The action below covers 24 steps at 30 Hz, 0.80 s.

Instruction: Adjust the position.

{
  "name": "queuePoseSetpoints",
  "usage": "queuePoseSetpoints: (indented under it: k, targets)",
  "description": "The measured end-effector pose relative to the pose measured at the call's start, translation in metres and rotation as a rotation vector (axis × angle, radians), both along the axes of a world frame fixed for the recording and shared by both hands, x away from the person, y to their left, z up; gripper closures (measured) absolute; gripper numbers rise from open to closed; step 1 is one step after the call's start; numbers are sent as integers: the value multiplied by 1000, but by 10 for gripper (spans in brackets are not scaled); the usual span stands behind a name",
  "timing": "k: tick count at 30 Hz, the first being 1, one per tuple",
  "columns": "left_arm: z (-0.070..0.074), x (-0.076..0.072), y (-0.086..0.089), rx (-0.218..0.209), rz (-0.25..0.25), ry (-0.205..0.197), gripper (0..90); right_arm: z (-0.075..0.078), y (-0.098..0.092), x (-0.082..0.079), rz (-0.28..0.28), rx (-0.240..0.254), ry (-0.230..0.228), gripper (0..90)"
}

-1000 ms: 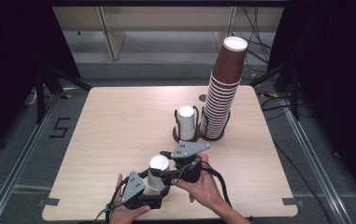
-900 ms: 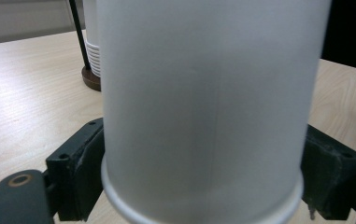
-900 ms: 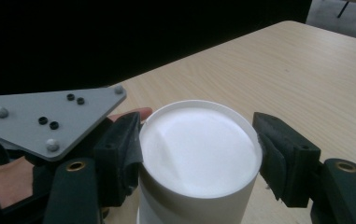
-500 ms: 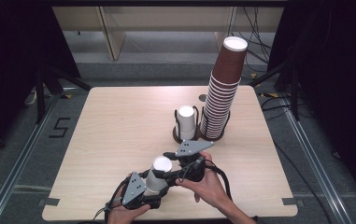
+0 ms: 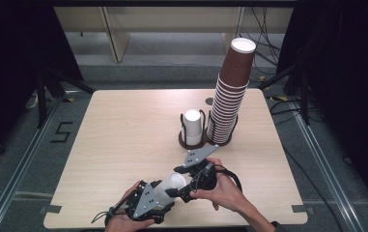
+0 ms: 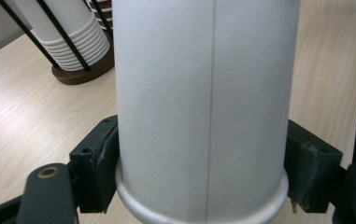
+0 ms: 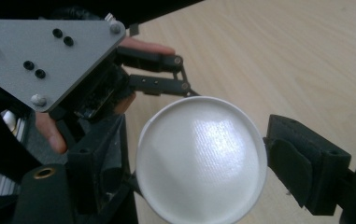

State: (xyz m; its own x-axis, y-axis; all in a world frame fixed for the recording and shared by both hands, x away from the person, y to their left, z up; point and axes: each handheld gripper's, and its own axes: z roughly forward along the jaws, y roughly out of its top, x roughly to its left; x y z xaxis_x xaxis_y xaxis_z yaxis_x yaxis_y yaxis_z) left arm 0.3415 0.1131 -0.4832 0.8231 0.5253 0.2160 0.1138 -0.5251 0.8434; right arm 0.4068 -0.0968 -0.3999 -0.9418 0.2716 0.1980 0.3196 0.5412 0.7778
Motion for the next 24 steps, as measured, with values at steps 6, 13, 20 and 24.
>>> queuePoseSetpoints:
  k: [6, 13, 20, 24]
  targets:
    - [2, -2, -1, 41, -36, -3, 239, -6, 2, -1, 34, -26, 35, 319]
    - [-4, 1, 6, -165, -11, -11, 147, -2, -4, 2, 4, 26, 66, 342]
    - [-2, 2, 13, -373, -8, -93, 144, 7, -21, 9, -40, 150, 117, 346]
    - [-1, 0, 12, -394, -22, -116, 144, 8, -24, 9, -30, 192, 132, 346]
